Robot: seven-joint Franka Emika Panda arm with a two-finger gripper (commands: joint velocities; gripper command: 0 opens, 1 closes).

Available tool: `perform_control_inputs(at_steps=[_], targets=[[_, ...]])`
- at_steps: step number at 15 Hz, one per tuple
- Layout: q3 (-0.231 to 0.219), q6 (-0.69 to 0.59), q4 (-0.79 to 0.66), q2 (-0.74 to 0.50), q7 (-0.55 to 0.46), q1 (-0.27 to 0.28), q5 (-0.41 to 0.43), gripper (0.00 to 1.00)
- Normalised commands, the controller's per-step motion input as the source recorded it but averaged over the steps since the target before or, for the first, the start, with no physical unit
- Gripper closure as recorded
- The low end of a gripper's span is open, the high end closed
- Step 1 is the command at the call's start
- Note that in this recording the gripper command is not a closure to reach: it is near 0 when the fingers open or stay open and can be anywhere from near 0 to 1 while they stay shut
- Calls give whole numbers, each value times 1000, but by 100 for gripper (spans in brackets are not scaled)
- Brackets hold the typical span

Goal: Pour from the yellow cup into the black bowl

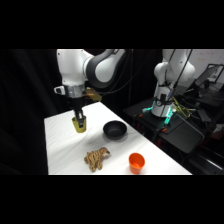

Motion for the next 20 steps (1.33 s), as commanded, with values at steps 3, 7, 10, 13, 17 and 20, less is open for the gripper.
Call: perform_control_inputs(at_steps=[3, 7, 10, 13, 17, 20], targets=[[11, 24, 224, 242, -16, -29, -94, 18], [45, 35, 119, 142, -72, -61, -36, 18], [45, 86, 107, 164, -82, -78, -23, 18], [42, 118, 122, 182, -75, -81, -14, 18], [53, 100, 158, 168, -70, -88, 17, 18], [26, 88, 114, 74, -16, -59, 4, 0]])
